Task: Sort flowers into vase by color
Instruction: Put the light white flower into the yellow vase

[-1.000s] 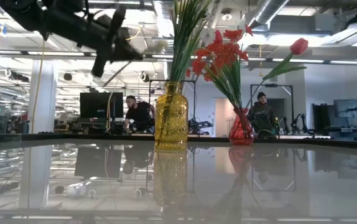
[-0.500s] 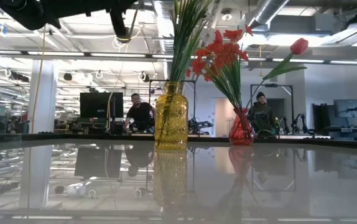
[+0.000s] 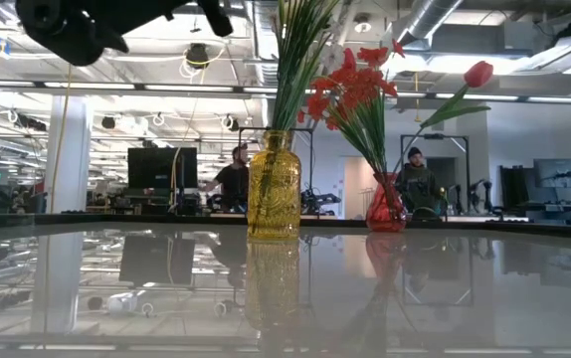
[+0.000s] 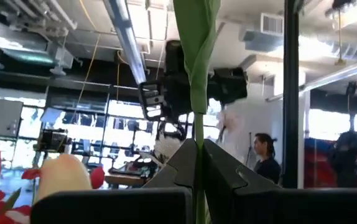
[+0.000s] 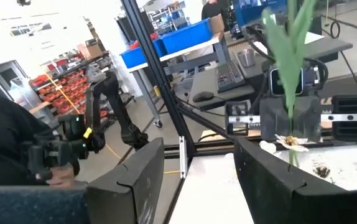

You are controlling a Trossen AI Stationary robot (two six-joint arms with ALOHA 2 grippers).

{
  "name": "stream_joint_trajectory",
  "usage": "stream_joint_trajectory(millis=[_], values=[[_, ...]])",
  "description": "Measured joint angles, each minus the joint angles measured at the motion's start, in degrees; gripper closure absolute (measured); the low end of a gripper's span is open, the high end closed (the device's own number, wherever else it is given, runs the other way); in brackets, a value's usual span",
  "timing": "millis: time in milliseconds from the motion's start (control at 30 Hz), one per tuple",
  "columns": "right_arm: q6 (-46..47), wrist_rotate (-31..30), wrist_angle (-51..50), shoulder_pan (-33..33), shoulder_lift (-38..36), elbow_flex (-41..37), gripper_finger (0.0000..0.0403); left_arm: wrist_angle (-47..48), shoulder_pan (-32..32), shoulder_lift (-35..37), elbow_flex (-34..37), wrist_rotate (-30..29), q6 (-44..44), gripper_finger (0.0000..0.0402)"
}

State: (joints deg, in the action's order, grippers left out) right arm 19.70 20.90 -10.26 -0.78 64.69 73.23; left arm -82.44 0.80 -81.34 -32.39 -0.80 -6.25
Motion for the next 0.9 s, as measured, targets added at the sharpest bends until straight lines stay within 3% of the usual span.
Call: stream_joint_trajectory(millis=[233, 900], values=[[0.5, 0.4, -0.8, -1.6, -0.7, 0.0, 0.0182, -1.2, -1.6, -6.9, -4.0, -1.9, 7.9, 0.0401], [6.4, 0.2, -0.7, -4.5, -2.9, 0.0, 0.0182, 2.2, -5.2, -7.3, -0.8, -2.0, 8.7, 0.0401]])
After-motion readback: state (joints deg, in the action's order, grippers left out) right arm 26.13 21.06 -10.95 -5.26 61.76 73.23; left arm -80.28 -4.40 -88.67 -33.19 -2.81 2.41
